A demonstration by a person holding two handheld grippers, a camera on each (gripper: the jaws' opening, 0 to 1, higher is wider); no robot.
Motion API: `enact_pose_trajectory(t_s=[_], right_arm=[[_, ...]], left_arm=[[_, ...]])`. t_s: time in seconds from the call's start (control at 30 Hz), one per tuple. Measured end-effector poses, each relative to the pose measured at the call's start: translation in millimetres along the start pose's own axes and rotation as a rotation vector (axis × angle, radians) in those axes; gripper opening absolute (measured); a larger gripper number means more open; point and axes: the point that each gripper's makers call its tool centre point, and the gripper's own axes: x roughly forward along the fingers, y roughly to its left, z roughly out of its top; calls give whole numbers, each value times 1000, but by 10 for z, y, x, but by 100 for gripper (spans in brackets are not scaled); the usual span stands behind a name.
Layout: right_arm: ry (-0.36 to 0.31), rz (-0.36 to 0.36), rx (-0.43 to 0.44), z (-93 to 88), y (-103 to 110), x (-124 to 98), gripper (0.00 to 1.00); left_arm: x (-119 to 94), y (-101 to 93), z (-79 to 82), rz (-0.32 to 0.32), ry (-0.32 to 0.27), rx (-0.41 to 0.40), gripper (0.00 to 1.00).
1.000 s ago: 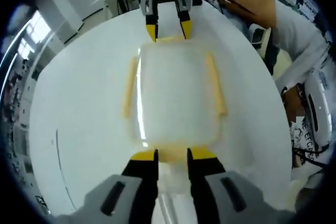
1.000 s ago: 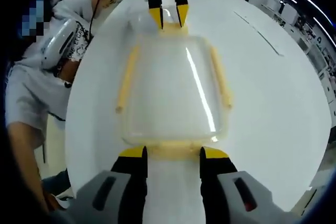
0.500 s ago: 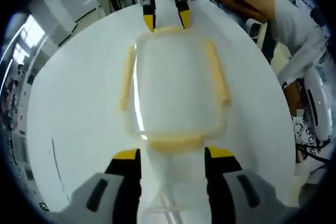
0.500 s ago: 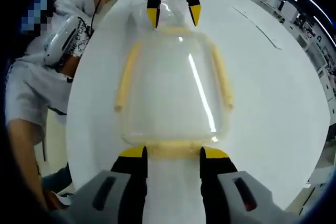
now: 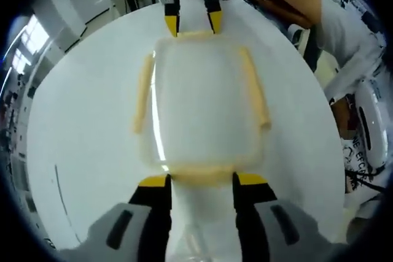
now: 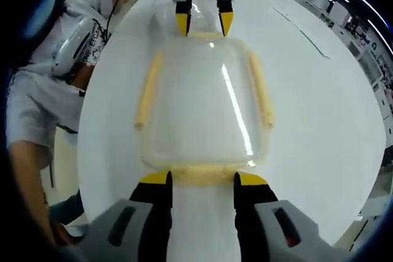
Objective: Snap each plastic latch of the storage box into its locked position after aligning the lid with the box until every specified latch is closed and the lid sits flush.
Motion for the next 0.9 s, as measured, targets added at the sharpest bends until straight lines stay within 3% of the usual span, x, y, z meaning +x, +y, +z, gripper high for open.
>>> enact_pose_trajectory(t_s=[0.33, 0.57, 0.7, 0.8, 0.9], right_arm=[[38, 24, -15, -4, -17, -6, 40], [76, 35, -17, -26, -83, 1, 40], [62, 24, -21, -30, -99, 4, 40], [55, 13, -22, -28, -110, 6, 40], [89, 5, -25, -19, -115, 14, 41]], left_arm=[[87, -29, 35, -17, 106, -32, 41], [88, -20, 47, -21, 105, -37, 40], [90, -19, 53, -18, 92, -47, 40], [95, -20, 59, -17, 105, -47, 41], [95, -15, 55, -19, 121, -44, 41]])
